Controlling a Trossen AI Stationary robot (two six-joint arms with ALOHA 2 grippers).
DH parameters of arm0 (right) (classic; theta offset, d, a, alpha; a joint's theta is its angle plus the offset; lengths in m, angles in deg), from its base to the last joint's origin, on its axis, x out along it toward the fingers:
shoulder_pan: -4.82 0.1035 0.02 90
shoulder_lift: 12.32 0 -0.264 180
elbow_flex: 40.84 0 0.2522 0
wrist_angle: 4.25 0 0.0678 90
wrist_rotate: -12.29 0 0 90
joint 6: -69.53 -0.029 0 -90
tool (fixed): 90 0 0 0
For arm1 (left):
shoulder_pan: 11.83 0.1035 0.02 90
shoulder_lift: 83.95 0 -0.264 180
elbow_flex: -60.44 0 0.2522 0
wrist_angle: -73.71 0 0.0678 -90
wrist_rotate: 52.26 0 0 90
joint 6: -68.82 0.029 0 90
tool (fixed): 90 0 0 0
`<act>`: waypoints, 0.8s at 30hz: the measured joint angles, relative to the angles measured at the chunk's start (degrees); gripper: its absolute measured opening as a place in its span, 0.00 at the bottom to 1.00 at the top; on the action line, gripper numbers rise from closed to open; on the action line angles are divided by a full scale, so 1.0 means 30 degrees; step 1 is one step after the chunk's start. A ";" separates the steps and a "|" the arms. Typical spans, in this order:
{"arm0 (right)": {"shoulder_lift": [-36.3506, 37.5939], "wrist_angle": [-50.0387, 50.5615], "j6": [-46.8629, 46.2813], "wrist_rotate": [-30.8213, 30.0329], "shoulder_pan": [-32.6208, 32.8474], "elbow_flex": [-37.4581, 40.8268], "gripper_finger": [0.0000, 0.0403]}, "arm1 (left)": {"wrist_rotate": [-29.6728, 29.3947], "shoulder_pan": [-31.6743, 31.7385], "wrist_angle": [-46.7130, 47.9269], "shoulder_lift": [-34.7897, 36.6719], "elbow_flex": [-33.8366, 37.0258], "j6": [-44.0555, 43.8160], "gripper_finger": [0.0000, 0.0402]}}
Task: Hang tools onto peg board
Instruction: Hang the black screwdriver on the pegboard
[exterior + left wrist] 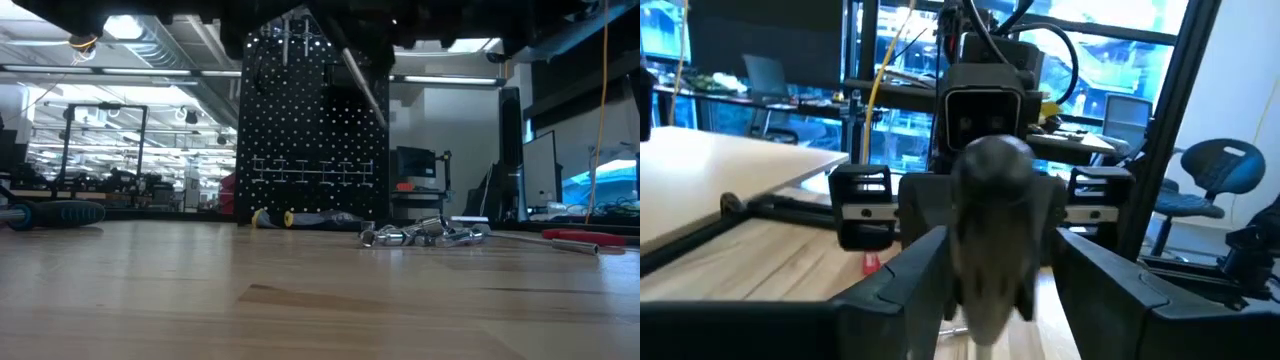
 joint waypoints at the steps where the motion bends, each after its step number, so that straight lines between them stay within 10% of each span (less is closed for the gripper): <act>1: -0.0094 -0.0022 0.0023 0.0141 0.0000 -0.0171 0.30 | 0.0001 0.0000 -0.0103 0.0000 0.0000 0.0061 0.39; 11: -0.0286 0.0343 0.0445 -0.0011 0.0001 -0.0594 0.30 | 0.0507 0.0066 -0.0156 0.0000 -0.0022 0.0031 0.24; 24: -0.0287 0.0335 0.0497 0.0041 0.0015 -0.0612 0.30 | 0.1290 -0.0007 0.1642 0.0740 -0.0029 0.0139 0.37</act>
